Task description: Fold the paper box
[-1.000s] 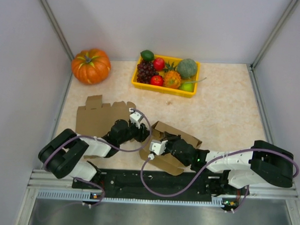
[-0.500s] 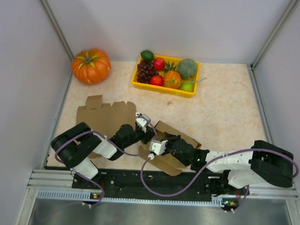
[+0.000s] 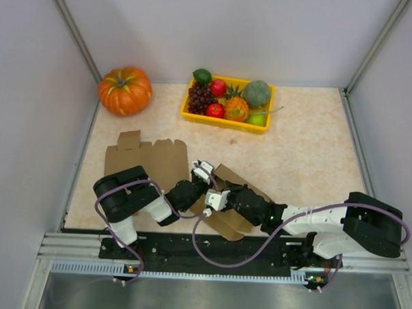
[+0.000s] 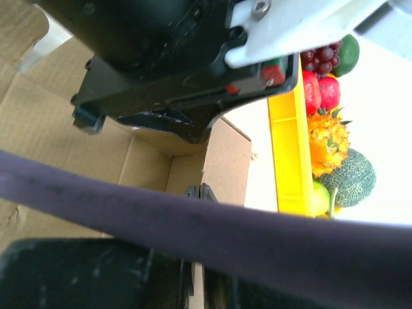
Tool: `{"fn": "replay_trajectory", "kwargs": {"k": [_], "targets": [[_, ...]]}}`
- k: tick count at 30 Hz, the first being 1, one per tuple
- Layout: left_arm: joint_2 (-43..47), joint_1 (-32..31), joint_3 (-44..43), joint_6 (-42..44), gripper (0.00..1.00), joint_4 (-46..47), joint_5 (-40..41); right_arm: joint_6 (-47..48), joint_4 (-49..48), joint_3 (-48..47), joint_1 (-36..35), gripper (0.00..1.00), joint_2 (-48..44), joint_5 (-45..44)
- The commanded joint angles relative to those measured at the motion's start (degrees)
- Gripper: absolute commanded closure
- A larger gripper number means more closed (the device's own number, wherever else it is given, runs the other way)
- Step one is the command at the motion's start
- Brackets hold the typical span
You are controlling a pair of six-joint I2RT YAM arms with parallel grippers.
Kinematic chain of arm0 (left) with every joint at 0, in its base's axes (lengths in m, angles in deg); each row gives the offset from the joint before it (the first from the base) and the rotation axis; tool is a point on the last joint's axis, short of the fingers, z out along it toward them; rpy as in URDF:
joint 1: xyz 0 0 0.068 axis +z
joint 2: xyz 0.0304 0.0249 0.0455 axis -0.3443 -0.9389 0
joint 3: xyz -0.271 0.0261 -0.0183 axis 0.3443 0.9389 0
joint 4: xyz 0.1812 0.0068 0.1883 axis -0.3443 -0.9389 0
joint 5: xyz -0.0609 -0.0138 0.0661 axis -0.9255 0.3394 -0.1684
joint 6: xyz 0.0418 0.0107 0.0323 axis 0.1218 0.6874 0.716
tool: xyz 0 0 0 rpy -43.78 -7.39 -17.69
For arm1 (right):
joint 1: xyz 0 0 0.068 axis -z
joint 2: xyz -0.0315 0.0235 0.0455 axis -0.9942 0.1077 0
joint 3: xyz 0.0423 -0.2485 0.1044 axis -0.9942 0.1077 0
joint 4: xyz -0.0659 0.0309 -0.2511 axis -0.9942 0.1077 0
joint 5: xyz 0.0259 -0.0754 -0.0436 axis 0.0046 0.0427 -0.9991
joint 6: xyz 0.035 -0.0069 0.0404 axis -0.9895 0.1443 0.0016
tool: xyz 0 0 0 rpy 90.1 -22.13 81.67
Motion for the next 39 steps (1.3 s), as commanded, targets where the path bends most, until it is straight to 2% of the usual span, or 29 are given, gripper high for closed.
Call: {"fn": "replay_trajectory", "kwargs": {"k": [1, 2, 5, 7, 14, 16, 21, 23, 24, 25, 27, 29, 31, 33, 34, 36, 37, 38, 39], "targets": [[-4.8, -3.5, -2.0, 6.8, 0.96, 15.4, 15.4, -3.4, -0.7, -2.5, 0.1, 1.0, 0.5, 3.3], [-6.3, -5.2, -2.4, 8.9, 1.0, 15.7, 18.4, -3.5, -0.6, -2.6, 0.1, 1.0, 0.5, 3.5], [-10.1, -8.3, -4.2, 14.4, 1.0, 19.6, 25.1, -4.3, -0.6, -2.6, 0.1, 1.0, 0.5, 4.1], [-11.4, -9.6, -5.6, 15.2, 1.0, 20.3, 30.4, -4.6, -0.4, -2.7, 0.1, 1.0, 0.5, 4.4], [-12.8, -10.1, -6.2, 13.6, 1.0, 20.3, 29.4, -6.2, -0.5, -2.3, 0.1, 1.0, -0.2, 5.4], [-12.0, -10.0, -5.6, 12.7, 0.94, 20.4, 27.6, -6.3, -0.8, -2.0, 0.1, 1.0, -0.2, 5.2], [-9.7, -9.0, -3.3, 8.8, 0.91, 20.4, 22.8, -7.1, -1.1, -1.3, 0.8, 1.0, -1.6, 5.3], [-8.7, -8.9, -2.4, 8.7, 0.85, 20.3, 20.8, -7.6, -0.6, -1.1, 1.4, 1.0, -3.3, 5.7], [-8.5, -8.9, -2.1, 8.6, 0.85, 20.4, 20.3, -8.6, -0.3, -0.9, 1.5, 1.0, -4.0, 5.8], [-8.2, -8.9, -1.9, 8.9, 0.85, 20.3, 20.5, -9.1, -0.3, -0.6, 1.6, 0.89, -5.6, 5.7], [-8.2, -8.5, -1.8, 8.8, 0.85, 20.4, 20.5, -10.5, 0.6, 0.0, 1.7, 0.81, -7.4, 3.9], [-8.5, -8.3, -1.8, 8.9, 0.83, 20.4, 19.8, -11.5, 2.1, 0.5, 1.7, 0.63, -10.7, 3.1], [-8.6, -8.3, -1.7, 8.3, 0.77, 20.4, 19.9, -12.3, 4.4, 1.1, 1.8, 0.51, -12.9, 1.5], [-8.4, -8.2, -1.3, 7.9, 0.67, 20.4, 19.7, -13.2, 5.6, 1.6, 1.9, 0.44, -16.1, 0.0], [-8.2, -8.2, -0.6, 7.1, 0.58, 20.4, 19.5, -14.0, 6.7, 1.4, 2.0, 0.4, -17.0, -0.3], [-6.5, -8.2, 0.7, 6.0, 0.52, 20.4, 17.5, -17.6, 11.7, 0.1, 2.1, 0.36, -19.2, -2.1], [-5.8, -8.2, 2.1, 5.3, 0.3, 20.4, 16.5, -18.7, 12.6, 0.0, 2.1, 0.34, -19.7, -2.5], [-4.4, -8.2, 2.8, 5.4, 0.24, 20.3, 14.8, -19.7, 13.4, 0.0, 2.2, 0.32, -20.3, -2.6], [-3.6, -8.1, 3.6, 3.5, 0.21, 20.3, 14.3, -22.3, 14.2, -0.4, 2.2, 0.29, -20.9, -3.1]]}}
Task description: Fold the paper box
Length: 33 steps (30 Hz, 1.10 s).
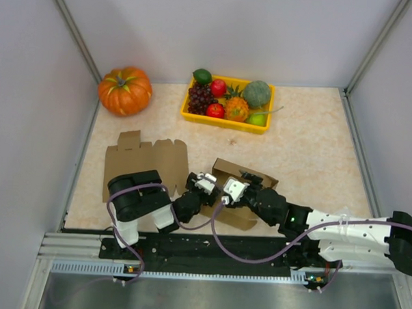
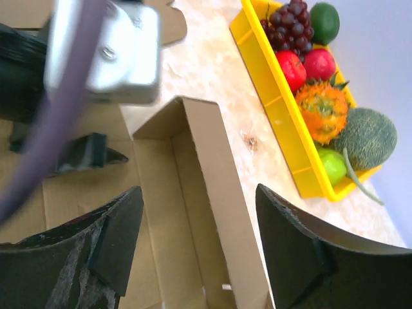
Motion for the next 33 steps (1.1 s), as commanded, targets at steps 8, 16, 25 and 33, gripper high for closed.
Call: {"fn": "replay_trajectory", "kwargs": {"k": [8, 16, 25, 33], "targets": [[32.4, 7.4, 14.6, -21.5, 0.21, 7.1, -21.3, -35.4, 28.5, -9.0, 1.4, 0.14, -10.0, -14.0], [47.9, 23.1, -14.3, -31.1, 0.11, -58.4, -40.6, -60.4, 53.4, -20.1, 31.5, 0.01, -16.3, 16.0], [28.9, 30.8, -34.8, -23.7, 0.3, -75.1, -57.5, -58.6, 54.2, -23.7, 51.7, 0.01, -5.6, 42.4], [37.8, 16.5, -0.3, -6.1, 0.3, -25.6, -31.3, -57.6, 55.0, -25.7, 51.9, 0.01, -6.5, 37.6]]}}
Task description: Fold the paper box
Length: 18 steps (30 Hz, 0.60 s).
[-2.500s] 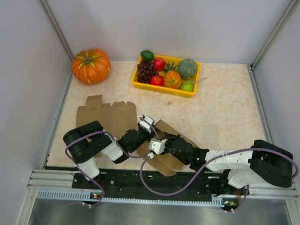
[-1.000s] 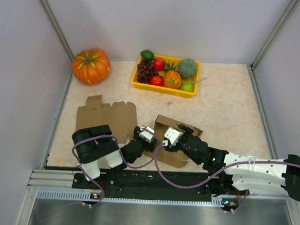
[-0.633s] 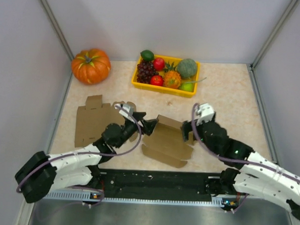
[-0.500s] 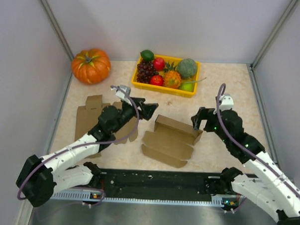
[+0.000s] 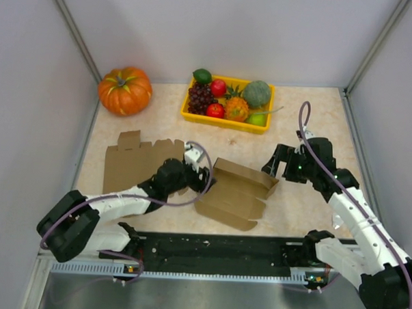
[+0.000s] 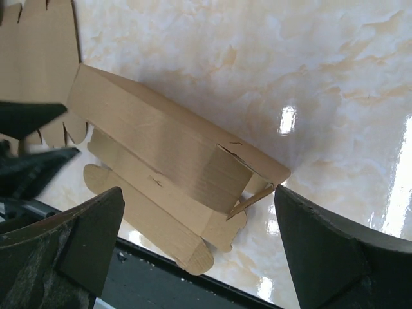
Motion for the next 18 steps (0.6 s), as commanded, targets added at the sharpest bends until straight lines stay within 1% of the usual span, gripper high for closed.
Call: {"fn": "replay_trajectory", "kwargs": {"k": [1, 3, 4, 5, 6, 7, 9, 10, 11, 12, 14, 15, 17, 18], "targets": [[1.0, -8.8, 15.3, 11.1, 0.28, 35.6, 13.6, 1.1, 0.2, -3.5, 0.2, 0.01, -2.5, -0.6], [-2.8, -9.2, 15.9, 11.0, 0.28, 40.0, 15.4, 1.4, 1.0, -3.7, 0.2, 0.01, -3.1, -1.4], [-6.9, -9.3, 15.2, 10.8, 0.28, 40.8, 16.3, 1.4, 1.0, -3.7, 0.2, 0.01, -3.2, -1.3], [-9.1, -9.3, 14.8, 10.6, 0.29, 42.8, 17.0, 0.9, 1.0, -3.4, 0.3, 0.01, -3.4, -1.3], [-11.0, -9.4, 14.6, 10.5, 0.3, 45.5, 17.5, 0.5, 1.0, -3.0, 0.2, 0.01, -3.5, -1.4], [-14.5, -9.6, 14.7, 10.5, 0.32, 52.0, 18.8, 0.2, 1.0, -2.8, 0.2, 0.01, -3.7, -1.4], [-17.6, -9.9, 14.1, 10.9, 0.36, 56.8, 20.3, -1.0, 1.3, -2.2, 0.2, 0.01, -4.6, -2.2], [-19.5, -10.3, 13.7, 11.1, 0.39, 58.7, 21.0, -1.5, 1.4, -2.1, 0.3, 0.01, -5.0, -2.5], [-20.2, -10.3, 12.9, 11.2, 0.41, 58.3, 23.1, -2.6, 1.5, -1.5, 0.1, 0.01, -5.4, -2.9], [-20.9, -10.2, 11.6, 11.8, 0.42, 58.1, 23.4, -3.2, 1.5, -1.1, 0.2, 0.01, -6.1, -2.8], [-23.1, -10.3, 10.4, 12.3, 0.44, 59.1, 23.2, -4.7, 1.6, -0.1, 0.3, 0.04, -6.3, -2.4], [-23.9, -10.3, 9.0, 13.0, 0.45, 59.1, 23.0, -5.1, 1.5, 0.3, 0.2, 0.1, -6.2, -2.2], [-25.7, -10.4, 8.2, 13.2, 0.48, 59.8, 22.9, -6.2, 1.1, 1.0, 0.3, 0.15, -5.7, -1.2], [-26.1, -10.3, 7.7, 13.4, 0.49, 60.3, 23.2, -6.4, 1.0, 1.2, 0.2, 0.23, -5.3, -0.6]]}}
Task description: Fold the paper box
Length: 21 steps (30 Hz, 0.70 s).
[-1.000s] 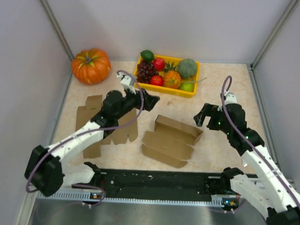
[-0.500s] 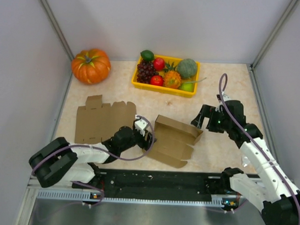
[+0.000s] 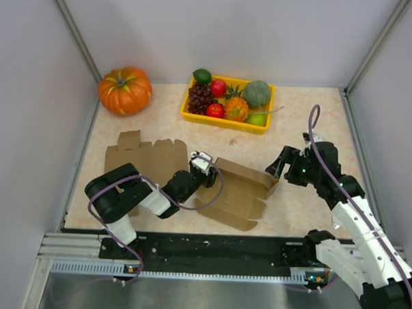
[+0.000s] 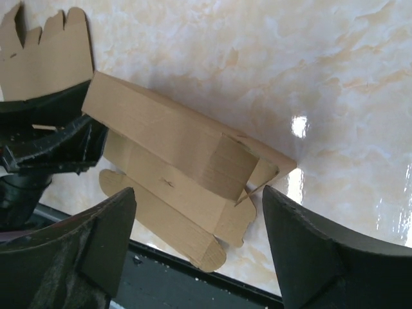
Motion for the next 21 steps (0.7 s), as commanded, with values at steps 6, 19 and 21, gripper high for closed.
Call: {"fn": "replay_trajectory", "kwargs": {"k": [6, 19, 21], "targets": [[-5.4, -0.4, -4.3, 3.0, 0.68, 11.0, 2.8, -2.2, -4.9, 2.5, 0.1, 0.35, 4.8, 6.1], [-7.2, -3.3, -4.5, 7.5, 0.92, 12.9, 9.1, -8.6, -10.6, 2.9, -5.9, 0.43, 12.3, 3.1], [-7.2, -3.9, -4.6, 8.1, 0.97, 12.8, 11.5, -10.0, -10.6, 3.6, -6.3, 0.48, 12.4, 3.3]]}}
